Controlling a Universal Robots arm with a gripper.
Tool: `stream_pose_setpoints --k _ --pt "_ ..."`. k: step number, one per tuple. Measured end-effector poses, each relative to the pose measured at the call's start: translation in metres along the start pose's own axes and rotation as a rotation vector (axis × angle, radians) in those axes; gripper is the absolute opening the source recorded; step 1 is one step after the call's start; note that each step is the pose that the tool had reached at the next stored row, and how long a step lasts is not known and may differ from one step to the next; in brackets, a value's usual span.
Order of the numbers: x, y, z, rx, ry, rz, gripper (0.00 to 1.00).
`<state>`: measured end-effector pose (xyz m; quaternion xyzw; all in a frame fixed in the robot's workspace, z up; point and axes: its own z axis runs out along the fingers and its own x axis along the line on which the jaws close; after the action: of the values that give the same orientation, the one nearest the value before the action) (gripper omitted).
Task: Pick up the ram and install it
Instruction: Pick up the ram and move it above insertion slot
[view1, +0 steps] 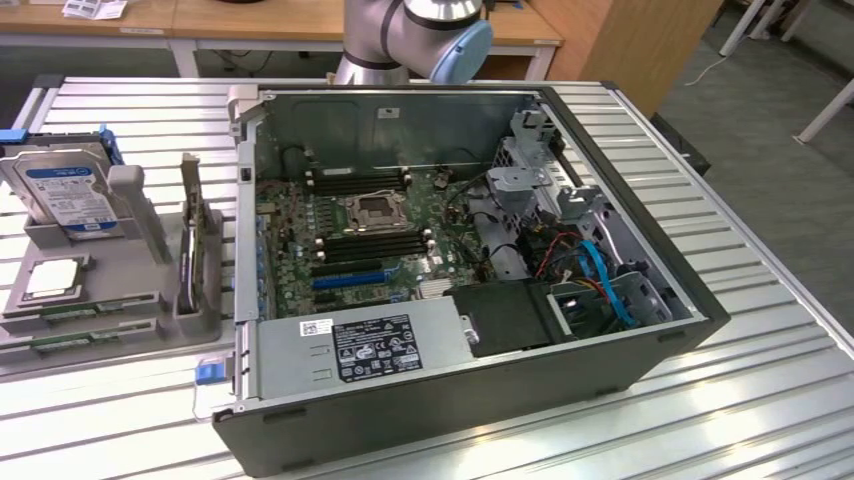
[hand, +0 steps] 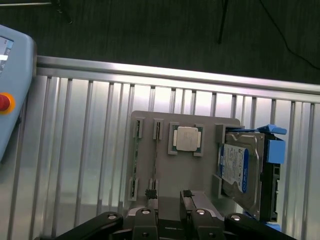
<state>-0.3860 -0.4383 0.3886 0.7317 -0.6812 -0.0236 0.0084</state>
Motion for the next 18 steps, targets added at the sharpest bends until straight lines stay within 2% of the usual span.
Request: stream_pose_setpoints --k 18 --pt "0.0001 -0.0002 0.0060 0.0001 -0.0001 0.000 0.31"
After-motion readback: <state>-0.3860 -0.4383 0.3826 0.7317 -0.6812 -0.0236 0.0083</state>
